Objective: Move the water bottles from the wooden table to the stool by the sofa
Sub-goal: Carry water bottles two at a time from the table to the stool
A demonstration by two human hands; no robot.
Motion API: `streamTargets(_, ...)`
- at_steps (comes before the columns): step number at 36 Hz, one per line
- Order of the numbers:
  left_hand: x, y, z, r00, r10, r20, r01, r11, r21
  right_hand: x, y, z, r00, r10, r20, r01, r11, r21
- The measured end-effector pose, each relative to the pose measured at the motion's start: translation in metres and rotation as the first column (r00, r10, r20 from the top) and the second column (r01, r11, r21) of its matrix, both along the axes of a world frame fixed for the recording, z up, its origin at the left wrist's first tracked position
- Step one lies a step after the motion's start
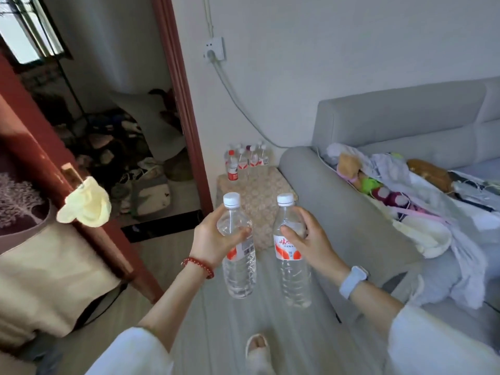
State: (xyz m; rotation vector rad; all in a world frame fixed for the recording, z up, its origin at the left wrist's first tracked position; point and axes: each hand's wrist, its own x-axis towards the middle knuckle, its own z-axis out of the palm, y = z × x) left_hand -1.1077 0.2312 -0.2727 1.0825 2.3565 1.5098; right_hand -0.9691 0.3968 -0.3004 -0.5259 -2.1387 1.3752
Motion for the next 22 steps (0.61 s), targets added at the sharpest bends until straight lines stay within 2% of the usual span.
streamTargets(8,-0.156,0.154,-0.021,1.000,0.015,0.022,-0.015,1.000,-0.014,-0.156,0.154,-0.010,0.996,-0.030,0.086,0.027,0.999,0.044)
streamTargets(13,-0.227,0.235,-0.024,0.998,0.024,0.051,-0.021,0.998,-0.051,-0.223,0.232,-0.008,0.994,-0.035,0.102,0.037,0.999,-0.010)
streamTargets(22,-0.340,0.352,-0.083,0.977,0.135,0.166,-0.112,0.984,-0.140,-0.348,0.359,-0.059,0.962,0.074,0.263,-0.060,0.996,-0.059)
